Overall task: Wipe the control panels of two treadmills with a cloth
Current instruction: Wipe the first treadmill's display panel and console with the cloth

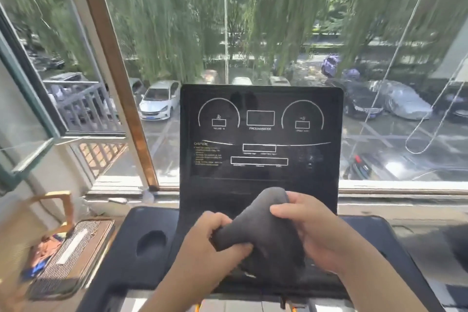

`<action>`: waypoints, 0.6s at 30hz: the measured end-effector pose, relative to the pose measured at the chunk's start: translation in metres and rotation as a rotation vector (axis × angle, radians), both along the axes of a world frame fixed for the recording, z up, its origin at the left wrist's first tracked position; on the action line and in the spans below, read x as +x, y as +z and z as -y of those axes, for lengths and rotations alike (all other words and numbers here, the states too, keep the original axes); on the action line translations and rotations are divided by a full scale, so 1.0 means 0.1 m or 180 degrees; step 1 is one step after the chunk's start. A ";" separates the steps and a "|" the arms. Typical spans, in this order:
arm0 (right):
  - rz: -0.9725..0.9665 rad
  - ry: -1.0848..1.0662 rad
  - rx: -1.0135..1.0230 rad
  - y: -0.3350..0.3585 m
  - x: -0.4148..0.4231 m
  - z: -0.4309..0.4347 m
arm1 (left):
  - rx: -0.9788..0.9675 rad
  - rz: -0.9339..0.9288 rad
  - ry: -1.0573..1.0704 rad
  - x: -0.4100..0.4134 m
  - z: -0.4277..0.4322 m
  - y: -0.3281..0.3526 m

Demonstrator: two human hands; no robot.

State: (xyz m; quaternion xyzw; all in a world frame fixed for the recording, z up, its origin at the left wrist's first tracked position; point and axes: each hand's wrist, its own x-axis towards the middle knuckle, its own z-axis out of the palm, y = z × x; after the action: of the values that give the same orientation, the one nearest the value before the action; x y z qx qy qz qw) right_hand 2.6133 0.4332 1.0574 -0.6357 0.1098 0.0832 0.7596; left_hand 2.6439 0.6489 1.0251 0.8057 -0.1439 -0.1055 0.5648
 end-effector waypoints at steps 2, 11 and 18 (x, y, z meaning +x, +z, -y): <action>-0.0104 -0.0324 -0.0707 0.04 0.31 -0.11 | 0.0001 0.0046 -0.0063 0.34 -0.14 0.08; 0.0102 -0.0608 0.0304 0.26 1.11 -0.54 | -0.3187 -0.3117 0.0069 0.98 -0.29 0.05; 0.0807 -0.0838 -0.3343 0.22 1.92 -0.36 | -0.3110 -0.2670 0.0988 1.33 -0.27 0.20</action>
State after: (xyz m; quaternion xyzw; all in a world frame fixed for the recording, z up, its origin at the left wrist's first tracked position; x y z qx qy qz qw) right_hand 2.8053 0.4689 1.0789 -0.9148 0.1227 -0.1554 0.3519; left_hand 2.7767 0.6764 1.0446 0.3588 0.1746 -0.2503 0.8821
